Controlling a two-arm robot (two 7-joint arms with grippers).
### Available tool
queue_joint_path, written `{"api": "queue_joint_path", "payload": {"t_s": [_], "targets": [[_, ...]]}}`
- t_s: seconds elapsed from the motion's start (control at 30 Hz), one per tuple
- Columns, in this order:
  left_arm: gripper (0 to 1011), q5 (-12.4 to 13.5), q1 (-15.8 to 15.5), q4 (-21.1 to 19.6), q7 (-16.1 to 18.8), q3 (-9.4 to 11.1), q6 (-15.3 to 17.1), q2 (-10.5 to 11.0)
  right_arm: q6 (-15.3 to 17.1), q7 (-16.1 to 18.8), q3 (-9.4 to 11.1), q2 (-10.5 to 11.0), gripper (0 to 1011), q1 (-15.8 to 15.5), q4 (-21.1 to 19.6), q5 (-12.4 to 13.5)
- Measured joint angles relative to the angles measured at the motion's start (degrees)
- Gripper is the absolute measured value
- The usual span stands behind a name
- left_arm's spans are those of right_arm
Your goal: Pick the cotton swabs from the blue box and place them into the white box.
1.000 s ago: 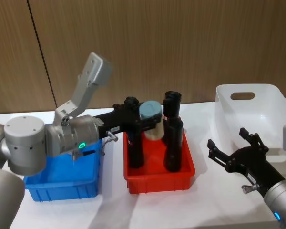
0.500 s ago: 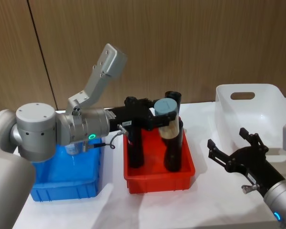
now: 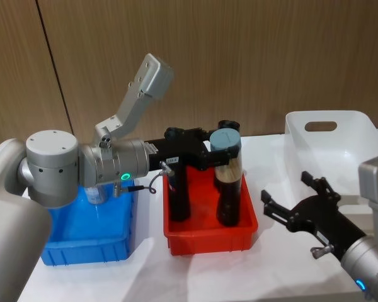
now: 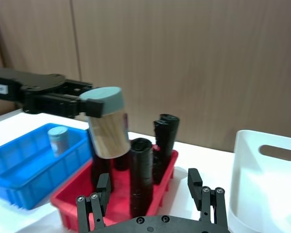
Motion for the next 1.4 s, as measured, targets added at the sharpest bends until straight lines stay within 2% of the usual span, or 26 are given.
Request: {"api": "queue_joint_path", "payload": {"t_s": [0.33, 0.67, 0.93, 1.4], "targets": [[664, 0.07, -0.34, 0.35, -0.44, 0.10, 0.07, -0.18, 4.28, 6.81, -0.67, -0.37, 1002, 2.66, 0.69, -1.49], [664, 0.11, -0.47, 0.46, -0.60, 0.16, 0.07, -0.23, 6.90, 11.53, -1.35, -1.59, 1002, 6.35, 3.14, -3.52], [664, 0.11, -0.51, 0.51, -0.66, 0.17, 0.07, -0.27, 7.86, 13.28, -1.56, -2.68, 1002, 9.47, 5.75, -4.94], [664, 0.10, -0.57, 0.55, -0.74, 0.17, 0.07, -0.29, 8.72, 14.59, -1.38, -4.07, 1002, 13.85, 9.69, -5.76]]}}
